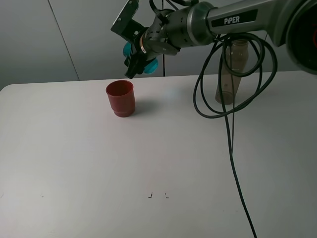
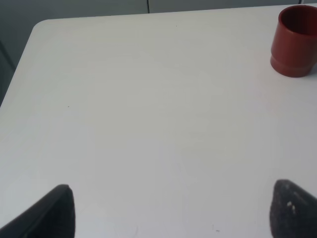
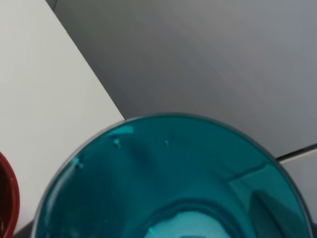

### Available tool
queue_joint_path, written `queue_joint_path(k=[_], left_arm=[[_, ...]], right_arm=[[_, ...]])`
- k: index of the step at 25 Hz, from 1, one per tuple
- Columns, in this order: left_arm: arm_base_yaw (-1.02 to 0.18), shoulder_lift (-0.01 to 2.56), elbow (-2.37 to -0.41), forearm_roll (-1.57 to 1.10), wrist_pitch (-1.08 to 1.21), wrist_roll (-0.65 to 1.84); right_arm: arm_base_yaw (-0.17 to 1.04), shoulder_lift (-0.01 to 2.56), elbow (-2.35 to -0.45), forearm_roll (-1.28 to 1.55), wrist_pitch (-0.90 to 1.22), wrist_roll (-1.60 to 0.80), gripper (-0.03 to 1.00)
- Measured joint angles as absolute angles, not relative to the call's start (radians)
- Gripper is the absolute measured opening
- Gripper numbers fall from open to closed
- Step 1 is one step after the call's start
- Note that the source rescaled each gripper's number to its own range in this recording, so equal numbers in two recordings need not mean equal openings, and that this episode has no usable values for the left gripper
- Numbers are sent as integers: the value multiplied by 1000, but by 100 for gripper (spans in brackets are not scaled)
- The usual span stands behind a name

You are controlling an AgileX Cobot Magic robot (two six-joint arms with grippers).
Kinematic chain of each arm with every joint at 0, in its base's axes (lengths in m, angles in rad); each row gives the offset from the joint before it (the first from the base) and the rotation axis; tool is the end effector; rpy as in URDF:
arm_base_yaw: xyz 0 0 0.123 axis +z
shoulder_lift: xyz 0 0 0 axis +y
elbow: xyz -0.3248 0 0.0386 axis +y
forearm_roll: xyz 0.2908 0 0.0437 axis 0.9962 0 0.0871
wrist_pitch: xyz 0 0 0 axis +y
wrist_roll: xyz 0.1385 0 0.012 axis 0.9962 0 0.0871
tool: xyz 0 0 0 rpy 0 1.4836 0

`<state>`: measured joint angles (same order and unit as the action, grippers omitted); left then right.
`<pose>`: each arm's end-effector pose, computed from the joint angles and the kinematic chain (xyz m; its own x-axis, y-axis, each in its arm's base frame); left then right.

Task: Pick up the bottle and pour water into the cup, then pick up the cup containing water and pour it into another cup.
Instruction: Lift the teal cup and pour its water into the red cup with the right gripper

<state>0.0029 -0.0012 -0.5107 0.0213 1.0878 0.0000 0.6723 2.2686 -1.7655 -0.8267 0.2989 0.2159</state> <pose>0.0299 0.0027 0.2764 -0.4696 0.0085 -0.8829 -0.0149 0.9997 0.0176 0.5073 0.3652 0.1661 -0.1182 -0.7864 -0.6063 -0.6440 0.5255 -0.5560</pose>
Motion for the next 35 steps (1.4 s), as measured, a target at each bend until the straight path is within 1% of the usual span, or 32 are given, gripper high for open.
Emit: queue_joint_path(k=[12, 18, 35], left_arm=[[3, -1, -511, 21, 1088, 0], [3, -1, -511, 21, 1088, 0], [3, -1, -511, 21, 1088, 0]], right_arm=[[699, 2269, -1766, -853, 311, 53, 9], [707, 2269, -1766, -866, 350, 37, 9], [711, 2269, -1766, -957, 370, 32, 9]])
